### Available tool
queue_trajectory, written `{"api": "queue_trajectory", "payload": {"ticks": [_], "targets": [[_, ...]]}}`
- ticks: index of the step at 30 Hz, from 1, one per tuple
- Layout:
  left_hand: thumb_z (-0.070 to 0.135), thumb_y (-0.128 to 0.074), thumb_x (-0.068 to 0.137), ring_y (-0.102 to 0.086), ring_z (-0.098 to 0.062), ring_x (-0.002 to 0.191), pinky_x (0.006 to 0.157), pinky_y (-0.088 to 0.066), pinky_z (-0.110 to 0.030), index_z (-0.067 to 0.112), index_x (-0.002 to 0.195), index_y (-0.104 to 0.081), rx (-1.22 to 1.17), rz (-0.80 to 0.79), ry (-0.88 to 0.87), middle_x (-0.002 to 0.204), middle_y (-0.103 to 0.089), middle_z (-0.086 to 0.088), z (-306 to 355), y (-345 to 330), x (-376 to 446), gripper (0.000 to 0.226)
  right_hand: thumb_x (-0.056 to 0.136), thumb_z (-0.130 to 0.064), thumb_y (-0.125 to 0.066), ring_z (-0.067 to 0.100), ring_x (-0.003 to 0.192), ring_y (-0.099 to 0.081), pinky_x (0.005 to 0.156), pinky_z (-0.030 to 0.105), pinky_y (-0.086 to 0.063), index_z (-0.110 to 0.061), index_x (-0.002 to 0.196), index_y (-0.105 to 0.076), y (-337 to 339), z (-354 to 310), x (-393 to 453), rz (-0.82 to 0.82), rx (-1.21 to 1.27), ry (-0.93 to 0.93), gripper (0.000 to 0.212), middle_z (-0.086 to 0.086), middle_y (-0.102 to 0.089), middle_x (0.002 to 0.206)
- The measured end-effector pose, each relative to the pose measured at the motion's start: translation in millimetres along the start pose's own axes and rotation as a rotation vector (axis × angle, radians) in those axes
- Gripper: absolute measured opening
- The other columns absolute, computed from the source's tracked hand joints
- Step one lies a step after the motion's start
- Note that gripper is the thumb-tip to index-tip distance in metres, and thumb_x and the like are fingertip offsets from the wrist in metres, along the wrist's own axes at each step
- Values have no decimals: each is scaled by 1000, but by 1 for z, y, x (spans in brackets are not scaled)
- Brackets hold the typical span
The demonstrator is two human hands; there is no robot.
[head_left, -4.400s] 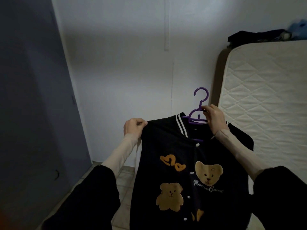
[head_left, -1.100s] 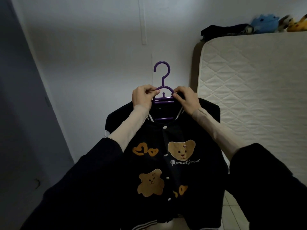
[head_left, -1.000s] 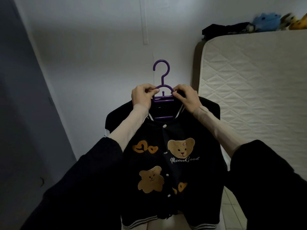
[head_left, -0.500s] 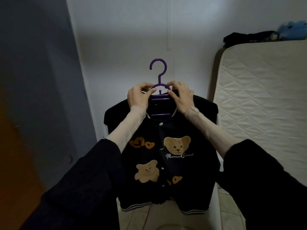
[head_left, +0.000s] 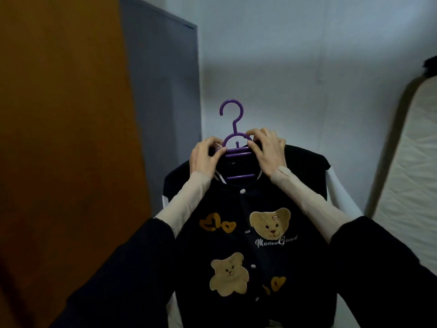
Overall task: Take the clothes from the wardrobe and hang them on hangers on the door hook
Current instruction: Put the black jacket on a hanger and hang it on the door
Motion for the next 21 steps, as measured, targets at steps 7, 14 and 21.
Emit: {"api": "queue_trajectory", "payload": {"ticks": [7,14,21], "targets": [[30,-63,84,-54,-17,87,75,-40,-30,23,85,-60,243,156,21,86,-65,4,-36,131,-12,8,95,-27,-45,19,103,-45,83,33,-22,-23,114,-56,-54,-116,7,-13,106,91,22,3,-54,101],[31,-62,85,-56,-17,88,74,-42,-31,24,88,-59,410,196,56,88,-64,5,-74,273,-36,7,95,-27,-44,20,102,-46,81,33,-22,-25,115,-56,-112,-251,-4,-16,193,173,23,2,-53,102],[30,-60,87,-50,-14,90,72,-31,-22,22,91,-60,512,261,117,91,-63,4,-92,420,-67,9,96,-28,-42,19,104,-45,85,36,-27,-28,117,-54,-153,-391,-18,-16,298,234,24,1,-53,106]]}}
Point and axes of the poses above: each hand's wrist, its own x-axis towards the middle knuckle, its own y-axis out of the back of the hand, z = x × y, the point moved 10 cm from there along x, towards the middle knuckle
